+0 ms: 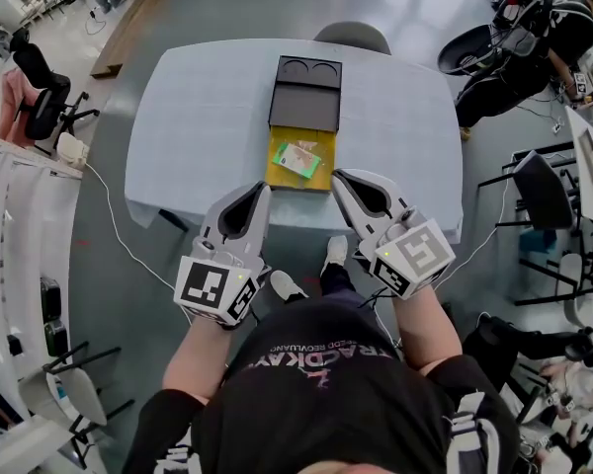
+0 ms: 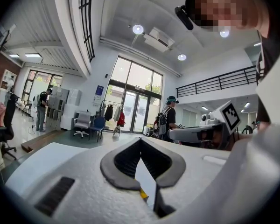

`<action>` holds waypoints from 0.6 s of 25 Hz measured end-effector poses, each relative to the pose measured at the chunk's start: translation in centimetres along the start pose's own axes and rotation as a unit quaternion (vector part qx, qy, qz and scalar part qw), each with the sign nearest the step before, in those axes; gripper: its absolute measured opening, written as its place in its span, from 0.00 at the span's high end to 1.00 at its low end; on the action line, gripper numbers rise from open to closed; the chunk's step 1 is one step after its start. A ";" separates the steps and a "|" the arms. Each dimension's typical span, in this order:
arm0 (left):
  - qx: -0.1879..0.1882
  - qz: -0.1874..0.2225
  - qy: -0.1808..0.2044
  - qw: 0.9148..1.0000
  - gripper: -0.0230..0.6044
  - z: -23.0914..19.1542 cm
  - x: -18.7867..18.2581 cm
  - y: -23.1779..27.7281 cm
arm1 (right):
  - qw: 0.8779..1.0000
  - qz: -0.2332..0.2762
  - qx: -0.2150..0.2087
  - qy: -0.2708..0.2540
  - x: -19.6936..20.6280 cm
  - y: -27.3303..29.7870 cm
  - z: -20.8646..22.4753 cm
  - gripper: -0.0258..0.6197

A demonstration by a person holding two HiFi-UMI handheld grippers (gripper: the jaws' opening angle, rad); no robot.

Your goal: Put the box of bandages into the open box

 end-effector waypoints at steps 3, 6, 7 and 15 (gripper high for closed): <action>0.001 0.000 0.000 1.000 0.94 0.2 0.0 0.0 | 1.000 0.000 0.001 0.001 0.1 -0.2 0.0 0.94; 0.002 -0.001 0.000 1.000 0.94 0.3 0.0 0.0 | 1.000 0.000 0.001 0.001 0.0 -0.3 0.0 0.94; 0.003 -0.001 0.001 1.000 0.94 0.4 0.1 0.0 | 1.000 0.000 0.000 0.001 0.0 -0.4 0.0 0.94; 0.003 -0.003 0.002 1.000 0.94 0.4 0.2 -0.3 | 1.000 -0.002 0.000 0.002 0.1 -0.2 -0.1 0.94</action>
Point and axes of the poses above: the fingertips, and each gripper's own axes: y forward along the fingers, z to its right, x out of its underside, the point moved 10 cm from there along -y, backward along the fingers, and after that the axes turned 2 degrees about x, right-handed, at the moved point
